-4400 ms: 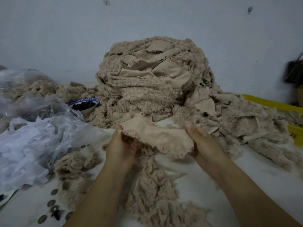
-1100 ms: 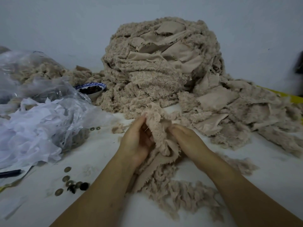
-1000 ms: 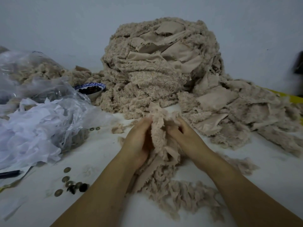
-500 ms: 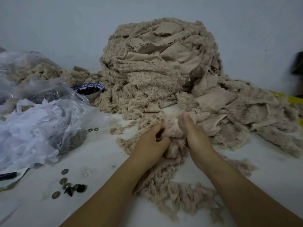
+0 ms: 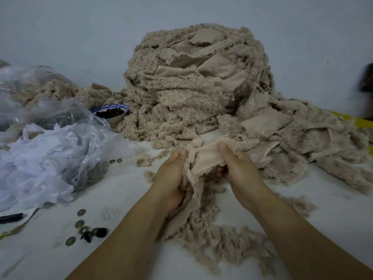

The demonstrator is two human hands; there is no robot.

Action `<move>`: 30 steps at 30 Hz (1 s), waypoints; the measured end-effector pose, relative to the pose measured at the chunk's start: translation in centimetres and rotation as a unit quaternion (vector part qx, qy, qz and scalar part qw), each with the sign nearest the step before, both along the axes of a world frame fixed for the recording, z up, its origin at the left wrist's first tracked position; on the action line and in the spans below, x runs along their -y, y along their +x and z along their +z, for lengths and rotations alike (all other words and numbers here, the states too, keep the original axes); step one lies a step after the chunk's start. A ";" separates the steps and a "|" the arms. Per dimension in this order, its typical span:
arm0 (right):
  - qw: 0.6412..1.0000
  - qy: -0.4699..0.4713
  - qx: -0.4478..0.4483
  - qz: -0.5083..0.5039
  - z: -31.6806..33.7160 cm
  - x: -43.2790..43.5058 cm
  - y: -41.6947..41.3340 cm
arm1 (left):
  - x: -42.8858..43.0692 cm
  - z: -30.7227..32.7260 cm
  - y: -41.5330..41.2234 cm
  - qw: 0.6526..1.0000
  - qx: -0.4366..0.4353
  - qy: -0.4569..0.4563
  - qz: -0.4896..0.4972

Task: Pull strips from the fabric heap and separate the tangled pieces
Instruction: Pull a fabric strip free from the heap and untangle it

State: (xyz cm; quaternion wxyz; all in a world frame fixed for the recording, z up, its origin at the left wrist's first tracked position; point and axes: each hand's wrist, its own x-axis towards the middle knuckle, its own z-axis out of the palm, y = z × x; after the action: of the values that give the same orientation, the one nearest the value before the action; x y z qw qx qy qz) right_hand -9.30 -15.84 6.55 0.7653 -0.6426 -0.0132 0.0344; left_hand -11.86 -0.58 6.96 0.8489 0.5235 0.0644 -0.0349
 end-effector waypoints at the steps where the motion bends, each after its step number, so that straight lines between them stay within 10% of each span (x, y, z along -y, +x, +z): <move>1: 1.000 -0.007 0.006 0.009 0.0 -0.1 -0.1 | 0.0 0.1 -0.1 1.000 0.007 0.026 -0.009; 8: 0.997 -0.053 0.051 0.003 0.1 -0.3 -0.3 | 0.8 -0.4 -0.6 0.969 0.099 0.225 -0.006; 13: 0.998 -0.007 0.066 0.008 0.3 -0.1 -0.2 | 0.0 0.2 0.0 0.981 0.067 0.119 0.141; 30: 0.992 0.092 0.079 -0.021 1.6 2.2 0.2 | -2.3 1.1 0.6 0.973 -0.025 -0.152 0.173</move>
State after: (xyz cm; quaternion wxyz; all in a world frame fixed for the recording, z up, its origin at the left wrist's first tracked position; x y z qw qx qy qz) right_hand -9.07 -18.01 8.13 0.8184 -0.5702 -0.0628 -0.0341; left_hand -11.26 1.73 8.10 0.9097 0.3684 0.1695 0.0899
